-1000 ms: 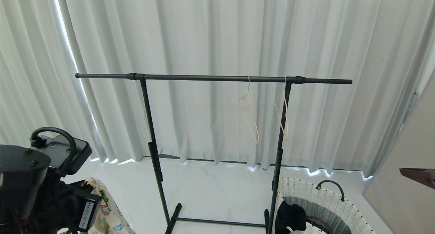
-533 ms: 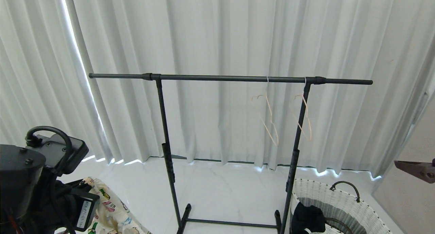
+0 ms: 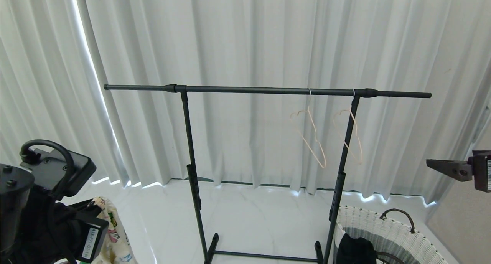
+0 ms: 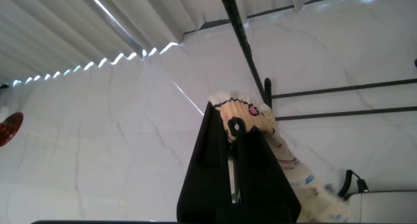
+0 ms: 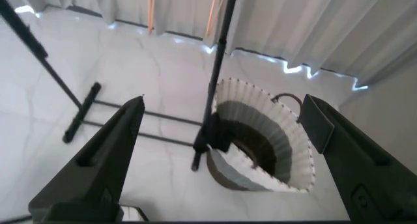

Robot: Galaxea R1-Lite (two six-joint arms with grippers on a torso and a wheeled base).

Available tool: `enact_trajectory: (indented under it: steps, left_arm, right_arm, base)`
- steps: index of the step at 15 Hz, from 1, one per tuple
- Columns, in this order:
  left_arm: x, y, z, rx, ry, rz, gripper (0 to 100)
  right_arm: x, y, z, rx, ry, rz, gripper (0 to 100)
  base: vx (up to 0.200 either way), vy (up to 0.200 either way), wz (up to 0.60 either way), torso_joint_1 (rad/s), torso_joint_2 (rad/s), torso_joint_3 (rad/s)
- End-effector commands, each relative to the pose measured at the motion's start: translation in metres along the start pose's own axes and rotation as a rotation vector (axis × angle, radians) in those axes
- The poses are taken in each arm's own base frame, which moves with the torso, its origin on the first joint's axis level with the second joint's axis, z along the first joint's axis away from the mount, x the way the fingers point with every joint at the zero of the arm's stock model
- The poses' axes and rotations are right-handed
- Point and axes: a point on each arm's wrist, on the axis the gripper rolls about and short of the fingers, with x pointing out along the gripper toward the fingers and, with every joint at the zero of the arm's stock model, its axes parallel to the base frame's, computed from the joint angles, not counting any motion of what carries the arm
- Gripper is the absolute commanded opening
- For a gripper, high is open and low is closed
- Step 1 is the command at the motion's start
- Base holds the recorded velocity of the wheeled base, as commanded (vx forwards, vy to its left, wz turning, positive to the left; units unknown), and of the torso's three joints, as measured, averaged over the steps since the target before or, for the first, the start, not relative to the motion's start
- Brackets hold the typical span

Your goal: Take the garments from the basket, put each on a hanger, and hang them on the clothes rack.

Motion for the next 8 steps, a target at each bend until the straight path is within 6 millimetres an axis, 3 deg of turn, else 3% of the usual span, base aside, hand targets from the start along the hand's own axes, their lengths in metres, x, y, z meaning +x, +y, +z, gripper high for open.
enact_trajectory:
  steps: [1,8]
  left_arm:
    - [-0.002,-0.001,0.000,0.002,-0.008,-0.008,0]
    - [-0.003,-0.003,0.004,0.009,-0.021,-0.024,0]
  right_arm:
    - [0.016,0.001,0.001,0.008,0.027,0.001,100]
    - [0.040,0.002,0.004,0.008,0.024,0.000,100]
  base:
    - [0.200,0.000,0.00,0.007,0.01,0.002]
    - [0.200,0.000,0.00,0.006,0.00,0.004]
